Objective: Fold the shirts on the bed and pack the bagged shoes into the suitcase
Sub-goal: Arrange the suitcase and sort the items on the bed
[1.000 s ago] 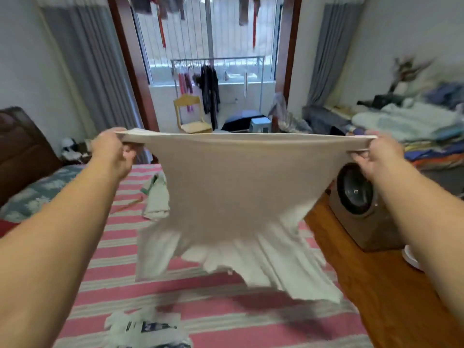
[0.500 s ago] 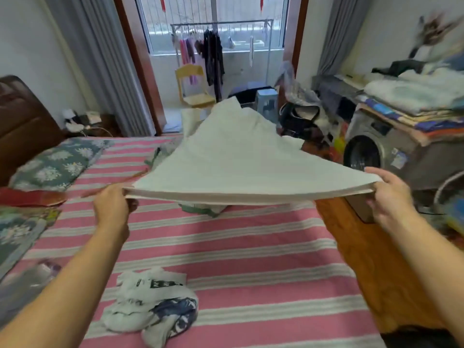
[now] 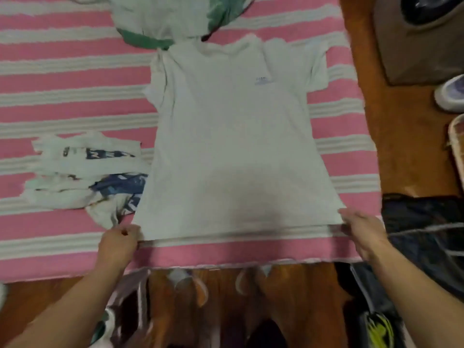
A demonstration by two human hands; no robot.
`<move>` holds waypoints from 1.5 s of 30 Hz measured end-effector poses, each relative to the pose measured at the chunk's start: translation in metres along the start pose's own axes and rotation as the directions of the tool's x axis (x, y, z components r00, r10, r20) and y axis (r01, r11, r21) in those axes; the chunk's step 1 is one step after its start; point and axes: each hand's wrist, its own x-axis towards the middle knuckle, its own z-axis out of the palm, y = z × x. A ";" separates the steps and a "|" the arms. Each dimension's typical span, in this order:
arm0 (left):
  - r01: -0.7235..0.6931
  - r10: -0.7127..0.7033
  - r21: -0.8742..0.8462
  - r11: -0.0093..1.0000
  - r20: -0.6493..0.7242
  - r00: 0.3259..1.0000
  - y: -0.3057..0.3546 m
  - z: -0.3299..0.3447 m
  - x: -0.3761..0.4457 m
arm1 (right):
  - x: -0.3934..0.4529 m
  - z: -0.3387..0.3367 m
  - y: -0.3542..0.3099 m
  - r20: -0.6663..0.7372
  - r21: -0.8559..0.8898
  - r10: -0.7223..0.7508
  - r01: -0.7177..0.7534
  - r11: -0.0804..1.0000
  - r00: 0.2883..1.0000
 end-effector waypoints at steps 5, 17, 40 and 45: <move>-0.053 0.055 0.219 0.974 -0.003 0.998 -0.024 0.022 0.017 | 0.039 0.009 0.037 -0.163 -0.217 0.003 -0.038 0.975 0.987; -0.367 -0.224 0.780 0.507 0.530 0.818 -0.020 0.063 -0.001 | 0.021 -0.001 0.058 0.001 -0.964 0.040 -0.010 0.264 0.999; -0.810 0.736 0.449 0.378 0.385 0.557 0.394 0.329 0.130 | 0.285 0.108 -0.276 -0.083 -0.511 -0.462 0.360 0.781 0.883; -0.800 0.784 0.554 0.230 0.382 0.489 0.423 0.313 0.138 | 0.289 0.049 -0.227 -0.263 -0.594 -0.440 0.215 0.775 0.859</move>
